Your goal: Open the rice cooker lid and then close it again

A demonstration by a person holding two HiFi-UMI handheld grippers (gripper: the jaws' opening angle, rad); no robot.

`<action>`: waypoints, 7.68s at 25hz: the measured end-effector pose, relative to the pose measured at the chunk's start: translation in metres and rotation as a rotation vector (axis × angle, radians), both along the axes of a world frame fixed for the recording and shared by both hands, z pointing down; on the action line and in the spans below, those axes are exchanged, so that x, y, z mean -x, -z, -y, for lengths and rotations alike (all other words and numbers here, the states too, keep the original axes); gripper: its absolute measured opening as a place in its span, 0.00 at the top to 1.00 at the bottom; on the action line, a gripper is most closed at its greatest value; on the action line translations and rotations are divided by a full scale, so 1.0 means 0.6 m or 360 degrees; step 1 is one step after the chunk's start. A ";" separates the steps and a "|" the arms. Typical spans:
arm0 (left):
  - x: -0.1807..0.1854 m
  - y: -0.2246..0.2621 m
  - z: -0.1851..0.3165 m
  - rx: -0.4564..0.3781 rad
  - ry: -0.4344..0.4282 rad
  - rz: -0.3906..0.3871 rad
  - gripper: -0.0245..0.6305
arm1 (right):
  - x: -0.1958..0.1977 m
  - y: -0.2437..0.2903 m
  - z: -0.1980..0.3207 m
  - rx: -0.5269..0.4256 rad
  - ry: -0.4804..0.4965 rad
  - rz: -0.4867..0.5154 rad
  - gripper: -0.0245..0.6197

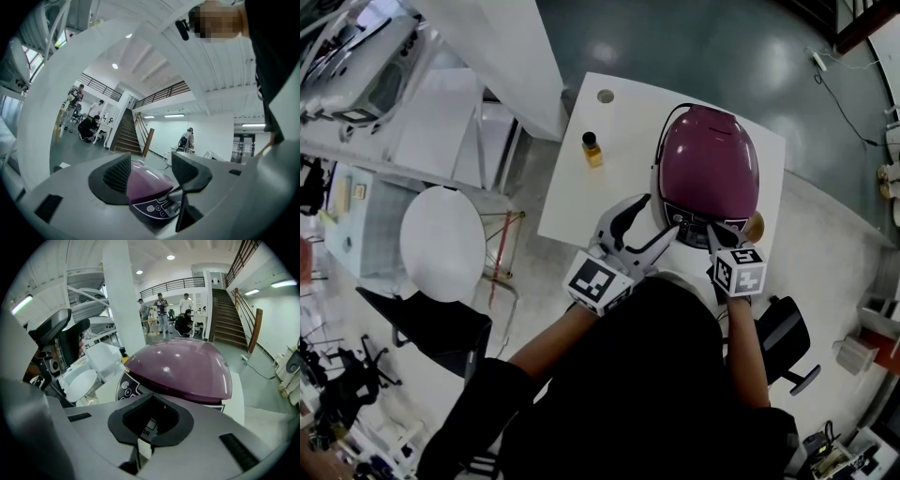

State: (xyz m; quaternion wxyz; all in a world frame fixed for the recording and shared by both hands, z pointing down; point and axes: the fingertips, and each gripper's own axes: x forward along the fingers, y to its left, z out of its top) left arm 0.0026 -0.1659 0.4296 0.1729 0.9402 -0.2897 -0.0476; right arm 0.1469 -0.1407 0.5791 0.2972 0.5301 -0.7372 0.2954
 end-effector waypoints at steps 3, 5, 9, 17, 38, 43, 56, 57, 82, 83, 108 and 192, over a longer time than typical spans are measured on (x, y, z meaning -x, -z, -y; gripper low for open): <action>0.004 -0.006 0.000 0.0010 -0.0008 0.0001 0.58 | 0.002 0.001 -0.001 -0.0002 0.0010 -0.0009 0.96; 0.006 -0.008 -0.001 0.0009 -0.0008 0.0003 0.58 | 0.003 0.000 -0.003 -0.0012 -0.0001 -0.0013 0.96; 0.008 -0.008 0.000 0.0002 -0.0008 0.0006 0.58 | 0.002 0.001 -0.003 -0.0018 -0.0032 0.0017 0.96; 0.011 -0.011 0.006 -0.0005 -0.0006 0.0004 0.58 | 0.000 0.006 0.003 0.0007 -0.0078 0.0113 0.96; 0.024 -0.019 0.003 0.0055 -0.0047 -0.0013 0.58 | 0.000 0.007 0.001 -0.0076 -0.0081 0.0019 0.96; 0.020 0.007 0.012 0.0032 -0.0053 -0.0040 0.58 | 0.006 0.040 -0.006 -0.0231 -0.0080 0.0018 0.96; -0.045 0.097 0.100 -0.0190 -0.0079 -0.0045 0.58 | -0.012 0.071 -0.007 -0.0382 0.0006 0.0074 0.96; -0.051 0.104 0.110 -0.0196 -0.0072 -0.0043 0.58 | -0.016 0.074 -0.002 -0.0392 0.0007 0.0095 0.96; -0.157 0.198 0.338 -0.0317 -0.0053 0.0073 0.58 | -0.073 0.072 0.078 -0.0341 0.0083 0.0262 0.96; -0.159 0.200 0.348 -0.0322 -0.0048 0.0087 0.58 | -0.075 0.070 0.079 -0.0335 0.0082 0.0267 0.96; -0.232 0.192 0.484 -0.0274 -0.0279 0.0267 0.58 | -0.080 0.047 0.084 -0.0297 0.0048 0.0463 0.96; -0.227 0.073 0.177 -0.0769 -0.0965 0.1068 0.87 | 0.013 0.143 -0.012 -0.0546 -0.0082 0.0530 0.96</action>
